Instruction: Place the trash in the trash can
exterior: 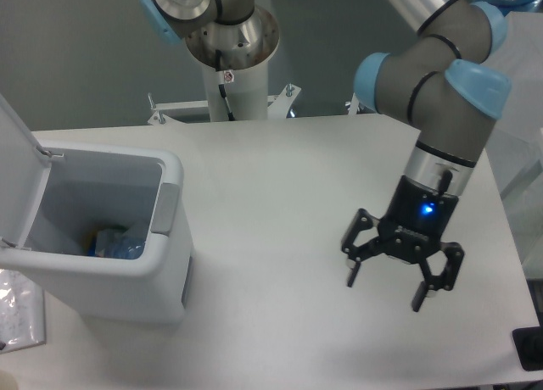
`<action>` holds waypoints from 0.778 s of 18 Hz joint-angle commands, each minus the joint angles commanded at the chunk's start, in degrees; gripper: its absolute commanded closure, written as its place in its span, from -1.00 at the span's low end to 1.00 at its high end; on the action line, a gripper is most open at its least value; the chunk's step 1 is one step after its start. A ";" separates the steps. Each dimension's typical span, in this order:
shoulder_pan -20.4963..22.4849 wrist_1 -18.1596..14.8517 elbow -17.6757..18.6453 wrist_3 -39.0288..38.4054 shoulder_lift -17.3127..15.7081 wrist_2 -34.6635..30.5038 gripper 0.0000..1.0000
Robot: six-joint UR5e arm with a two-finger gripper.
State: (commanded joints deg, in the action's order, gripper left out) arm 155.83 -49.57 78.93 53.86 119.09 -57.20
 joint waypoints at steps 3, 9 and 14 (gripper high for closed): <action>-0.61 -2.71 -1.67 2.99 0.62 -5.89 -1.00; -3.43 -17.21 -9.31 10.64 3.25 -16.97 -1.00; -6.24 -20.48 -10.81 11.61 4.75 -26.20 -1.00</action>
State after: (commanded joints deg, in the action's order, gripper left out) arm 149.59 -70.05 68.11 65.48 123.84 -83.40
